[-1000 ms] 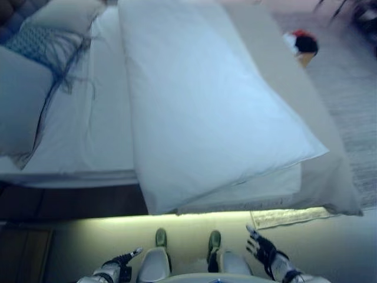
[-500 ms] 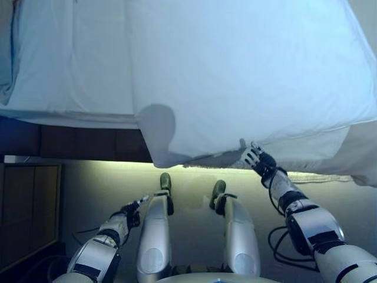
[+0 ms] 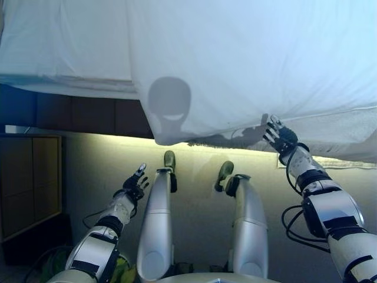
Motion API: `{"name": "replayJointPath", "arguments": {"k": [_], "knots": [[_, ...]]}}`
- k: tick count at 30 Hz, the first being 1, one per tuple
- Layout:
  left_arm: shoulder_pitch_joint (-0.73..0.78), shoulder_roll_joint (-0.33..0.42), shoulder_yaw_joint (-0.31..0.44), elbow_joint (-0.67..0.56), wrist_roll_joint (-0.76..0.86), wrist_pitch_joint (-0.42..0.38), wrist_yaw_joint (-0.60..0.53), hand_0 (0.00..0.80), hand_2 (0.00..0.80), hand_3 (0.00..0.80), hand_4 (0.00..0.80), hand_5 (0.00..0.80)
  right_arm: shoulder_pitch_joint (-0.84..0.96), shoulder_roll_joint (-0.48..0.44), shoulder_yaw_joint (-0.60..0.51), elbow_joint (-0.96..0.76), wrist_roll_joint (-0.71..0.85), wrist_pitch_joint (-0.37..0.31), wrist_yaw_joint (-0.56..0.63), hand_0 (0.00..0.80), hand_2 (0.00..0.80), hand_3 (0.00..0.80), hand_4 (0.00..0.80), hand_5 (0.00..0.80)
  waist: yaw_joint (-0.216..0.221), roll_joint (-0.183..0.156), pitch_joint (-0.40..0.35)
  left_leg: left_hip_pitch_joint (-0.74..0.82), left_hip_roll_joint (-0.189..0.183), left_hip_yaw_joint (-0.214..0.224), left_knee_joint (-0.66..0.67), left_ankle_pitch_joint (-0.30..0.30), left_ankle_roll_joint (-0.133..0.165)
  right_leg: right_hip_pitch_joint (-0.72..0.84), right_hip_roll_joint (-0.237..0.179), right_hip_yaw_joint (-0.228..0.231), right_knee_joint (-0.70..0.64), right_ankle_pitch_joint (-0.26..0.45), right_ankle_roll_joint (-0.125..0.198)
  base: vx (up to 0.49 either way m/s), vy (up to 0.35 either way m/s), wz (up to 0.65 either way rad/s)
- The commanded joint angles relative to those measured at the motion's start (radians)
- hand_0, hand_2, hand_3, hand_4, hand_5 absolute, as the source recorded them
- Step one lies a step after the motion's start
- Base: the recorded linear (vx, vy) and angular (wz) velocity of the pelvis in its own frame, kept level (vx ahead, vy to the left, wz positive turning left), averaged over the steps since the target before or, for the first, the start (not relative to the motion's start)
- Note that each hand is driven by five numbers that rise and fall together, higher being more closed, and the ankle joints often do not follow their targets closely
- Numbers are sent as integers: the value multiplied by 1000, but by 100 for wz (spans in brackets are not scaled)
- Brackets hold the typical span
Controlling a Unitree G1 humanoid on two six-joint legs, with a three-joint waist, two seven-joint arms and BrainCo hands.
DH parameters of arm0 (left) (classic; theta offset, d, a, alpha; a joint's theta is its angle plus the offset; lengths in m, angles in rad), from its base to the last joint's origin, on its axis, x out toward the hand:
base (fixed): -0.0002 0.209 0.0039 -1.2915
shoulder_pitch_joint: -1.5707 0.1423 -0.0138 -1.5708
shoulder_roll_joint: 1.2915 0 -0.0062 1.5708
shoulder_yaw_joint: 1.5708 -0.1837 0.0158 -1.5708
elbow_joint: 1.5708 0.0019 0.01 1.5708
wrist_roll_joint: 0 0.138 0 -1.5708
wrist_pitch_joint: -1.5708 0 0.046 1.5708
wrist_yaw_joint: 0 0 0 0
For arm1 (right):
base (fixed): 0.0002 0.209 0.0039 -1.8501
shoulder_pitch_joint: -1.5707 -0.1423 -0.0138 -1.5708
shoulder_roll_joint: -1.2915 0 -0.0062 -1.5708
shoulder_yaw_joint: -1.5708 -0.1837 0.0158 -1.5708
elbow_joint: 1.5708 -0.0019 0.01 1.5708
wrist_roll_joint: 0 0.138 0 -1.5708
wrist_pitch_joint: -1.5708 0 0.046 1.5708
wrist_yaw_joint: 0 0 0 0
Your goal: Make the bed neatly
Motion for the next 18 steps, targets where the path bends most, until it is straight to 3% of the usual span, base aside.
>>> {"name": "replayJointPath", "arguments": {"k": [1, 9, 18], "knots": [[76, -3, -14, -33, -48, -33, -10, 0, 0, 0, 0, 0, -12, -37, -28, -54, 41, -29, 47, 0, 0, 0, 0, 0, -2, 20, -40, -32, -11, -31, 51, -60, 49, -20, -30, 100, -105, 121, 74, -32, 47, 2], [172, -3, -24, -92, -37, -44, -47, 0, 0, 0, 0, 0, -102, -78, -16, -169, 73, -52, 118, 0, 0, 0, 0, 0, 16, 40, -50, -75, -24, -36, 96, -58, 52, -60, -30, 105, -51, 116, 64, -2, 52, 5], [231, -2, -23, -83, 32, -21, -69, 0, 0, 0, 0, 0, -106, -31, 5, -317, 83, -18, 159, 0, 0, 0, 0, 0, 24, 26, -62, 63, -4, -4, 49, -54, 51, 80, -41, 76, -117, 127, 70, 53, 68, -4]]}}
